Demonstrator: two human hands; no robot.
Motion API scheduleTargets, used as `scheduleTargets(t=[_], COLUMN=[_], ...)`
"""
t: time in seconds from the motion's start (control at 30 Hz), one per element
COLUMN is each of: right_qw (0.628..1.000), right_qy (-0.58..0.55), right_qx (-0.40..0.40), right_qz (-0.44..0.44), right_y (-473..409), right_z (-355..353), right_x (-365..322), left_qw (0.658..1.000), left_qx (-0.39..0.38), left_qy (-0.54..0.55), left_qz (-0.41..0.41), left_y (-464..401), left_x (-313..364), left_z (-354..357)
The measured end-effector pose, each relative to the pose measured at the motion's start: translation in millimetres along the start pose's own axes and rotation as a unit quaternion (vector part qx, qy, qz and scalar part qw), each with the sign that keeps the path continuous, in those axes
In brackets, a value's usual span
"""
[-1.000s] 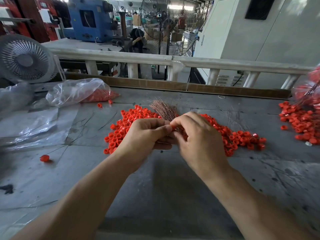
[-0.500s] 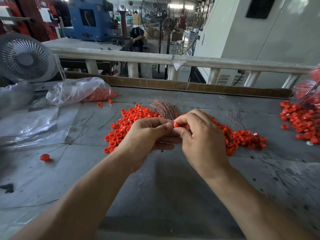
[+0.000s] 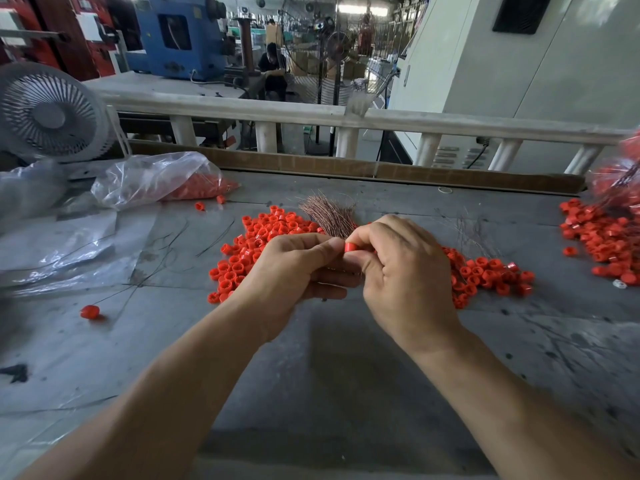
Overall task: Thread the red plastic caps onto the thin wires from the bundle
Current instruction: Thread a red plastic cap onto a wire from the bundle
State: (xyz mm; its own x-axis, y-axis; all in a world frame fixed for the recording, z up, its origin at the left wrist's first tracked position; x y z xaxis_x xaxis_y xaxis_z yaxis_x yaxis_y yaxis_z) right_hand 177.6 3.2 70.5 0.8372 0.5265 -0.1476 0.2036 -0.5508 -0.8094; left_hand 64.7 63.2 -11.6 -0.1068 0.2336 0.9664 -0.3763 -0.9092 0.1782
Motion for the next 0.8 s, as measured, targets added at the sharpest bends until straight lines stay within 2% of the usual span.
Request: scheduleTargets(t=[0.23, 0.43, 0.6, 0.8], right_qw=[1.0, 0.996, 0.993, 0.993], right_qy=[-0.001, -0.064, -0.1, -0.107], right_qx=[-0.017, -0.034, -0.044, -0.041], right_qz=[-0.003, -0.049, -0.039, -0.011], right_y=[-1, 1, 1, 2], right_z=[1, 5, 9, 13], right_x=[-2, -15, -13, -7], left_qw=[1.0, 0.999, 0.997, 0.995], left_qx=[0.012, 0.009, -0.023, -0.02], left_qy=[0.01, 0.027, 0.067, 0.101], left_qz=[-0.025, -0.032, -0.007, 0.003], left_y=[0, -3, -4, -2], left_x=[-3, -7, 1, 1], left_z=[-2, -1, 2, 3])
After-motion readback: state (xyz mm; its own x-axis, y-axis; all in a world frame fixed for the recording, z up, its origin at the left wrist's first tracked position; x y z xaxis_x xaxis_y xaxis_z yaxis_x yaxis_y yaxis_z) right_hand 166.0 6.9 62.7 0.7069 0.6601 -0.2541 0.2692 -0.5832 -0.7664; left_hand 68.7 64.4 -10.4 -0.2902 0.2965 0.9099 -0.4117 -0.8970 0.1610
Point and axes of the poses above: each hand's wrist, its own y-axis away from the middle knuckle, its own z-axis out of the palm, x = y × z, the point moved 10 cm from there along -y, towards the middle knuckle, and after that the axes turned 7 degrees about -z, right-handed, at the moved point
